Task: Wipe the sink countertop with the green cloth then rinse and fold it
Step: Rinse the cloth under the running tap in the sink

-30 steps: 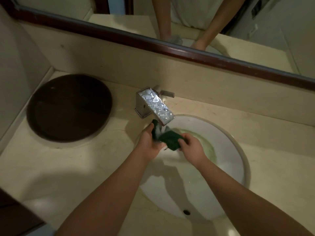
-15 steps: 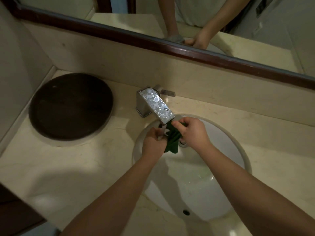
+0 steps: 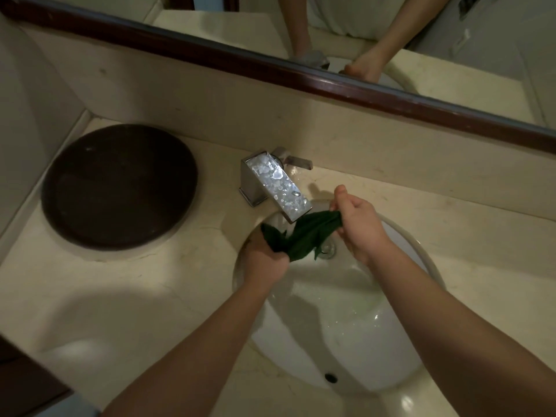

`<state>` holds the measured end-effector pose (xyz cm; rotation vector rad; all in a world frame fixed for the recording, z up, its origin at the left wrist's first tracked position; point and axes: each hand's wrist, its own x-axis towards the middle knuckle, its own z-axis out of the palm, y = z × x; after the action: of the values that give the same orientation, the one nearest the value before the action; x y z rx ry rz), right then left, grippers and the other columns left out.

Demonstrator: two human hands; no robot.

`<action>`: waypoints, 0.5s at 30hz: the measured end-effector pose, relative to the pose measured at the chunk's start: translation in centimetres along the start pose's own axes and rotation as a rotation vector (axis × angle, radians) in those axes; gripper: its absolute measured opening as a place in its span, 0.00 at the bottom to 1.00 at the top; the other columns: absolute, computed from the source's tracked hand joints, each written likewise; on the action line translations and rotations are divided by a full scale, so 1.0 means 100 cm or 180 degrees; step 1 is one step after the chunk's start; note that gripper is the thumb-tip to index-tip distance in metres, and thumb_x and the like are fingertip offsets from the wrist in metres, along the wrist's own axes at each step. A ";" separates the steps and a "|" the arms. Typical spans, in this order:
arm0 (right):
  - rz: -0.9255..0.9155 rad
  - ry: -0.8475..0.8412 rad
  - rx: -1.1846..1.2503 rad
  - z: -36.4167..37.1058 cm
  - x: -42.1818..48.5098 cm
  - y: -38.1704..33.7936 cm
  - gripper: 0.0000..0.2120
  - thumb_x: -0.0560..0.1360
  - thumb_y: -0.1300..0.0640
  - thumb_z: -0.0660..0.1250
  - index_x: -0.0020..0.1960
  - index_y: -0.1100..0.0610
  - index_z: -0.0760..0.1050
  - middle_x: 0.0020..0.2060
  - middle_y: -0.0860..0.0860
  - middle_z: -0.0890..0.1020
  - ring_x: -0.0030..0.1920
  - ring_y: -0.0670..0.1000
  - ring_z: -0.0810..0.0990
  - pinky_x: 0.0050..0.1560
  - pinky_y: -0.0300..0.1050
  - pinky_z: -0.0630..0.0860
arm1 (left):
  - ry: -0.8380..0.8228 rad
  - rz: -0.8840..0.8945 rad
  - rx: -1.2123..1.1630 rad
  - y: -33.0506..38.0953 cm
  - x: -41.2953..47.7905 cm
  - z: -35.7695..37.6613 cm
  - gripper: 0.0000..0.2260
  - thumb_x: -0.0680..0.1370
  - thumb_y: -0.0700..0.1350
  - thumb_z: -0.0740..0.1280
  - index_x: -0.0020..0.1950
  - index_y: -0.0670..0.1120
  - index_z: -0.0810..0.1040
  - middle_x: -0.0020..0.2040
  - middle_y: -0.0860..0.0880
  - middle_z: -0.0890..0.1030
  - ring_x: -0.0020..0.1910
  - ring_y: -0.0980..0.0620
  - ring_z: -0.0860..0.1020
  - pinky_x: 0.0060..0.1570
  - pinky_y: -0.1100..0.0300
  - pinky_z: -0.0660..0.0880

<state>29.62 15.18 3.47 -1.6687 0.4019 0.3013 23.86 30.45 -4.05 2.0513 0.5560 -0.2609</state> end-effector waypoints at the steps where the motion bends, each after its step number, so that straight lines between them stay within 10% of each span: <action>1: 0.0072 -0.0081 0.0120 0.000 -0.001 0.000 0.22 0.80 0.44 0.58 0.34 0.55 0.71 0.21 0.45 0.68 0.22 0.45 0.66 0.26 0.39 0.64 | -0.0018 0.0209 0.0144 0.000 -0.001 0.005 0.18 0.69 0.42 0.65 0.58 0.47 0.78 0.51 0.51 0.79 0.51 0.51 0.77 0.51 0.64 0.71; 6: 0.0238 -0.0261 0.0705 0.014 -0.007 -0.006 0.27 0.80 0.39 0.53 0.28 0.54 0.68 0.24 0.51 0.66 0.20 0.48 0.62 0.28 0.47 0.52 | -0.0765 0.1501 0.0029 0.009 0.000 0.024 0.30 0.67 0.49 0.72 0.68 0.49 0.68 0.63 0.44 0.75 0.62 0.47 0.73 0.62 0.52 0.71; 9: 0.0174 -0.0677 0.1562 0.014 -0.009 -0.013 0.28 0.79 0.39 0.51 0.29 0.56 0.64 0.19 0.48 0.64 0.20 0.46 0.61 0.27 0.40 0.65 | -0.0896 0.0509 -0.1004 0.020 0.019 0.024 0.23 0.72 0.49 0.70 0.65 0.41 0.75 0.61 0.39 0.79 0.54 0.49 0.82 0.57 0.55 0.77; 12: 0.0105 -0.1019 0.2358 -0.002 -0.010 -0.011 0.26 0.72 0.34 0.54 0.26 0.53 0.67 0.16 0.48 0.62 0.22 0.48 0.66 0.36 0.43 0.75 | -0.0989 0.0409 -0.0520 0.018 0.036 0.018 0.19 0.70 0.49 0.74 0.56 0.41 0.79 0.47 0.47 0.82 0.51 0.45 0.82 0.40 0.72 0.73; 15: 0.0349 -0.0484 0.2901 -0.026 -0.006 0.012 0.27 0.70 0.33 0.58 0.25 0.53 0.69 0.16 0.48 0.63 0.22 0.47 0.73 0.35 0.40 0.79 | -0.1086 -0.0312 -0.0642 0.020 0.047 0.011 0.08 0.74 0.46 0.72 0.48 0.51 0.74 0.41 0.51 0.78 0.40 0.53 0.77 0.37 0.63 0.69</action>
<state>28.47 12.52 3.07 -0.7293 0.4287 0.2655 29.03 29.97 -4.94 1.7384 0.4509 -0.5772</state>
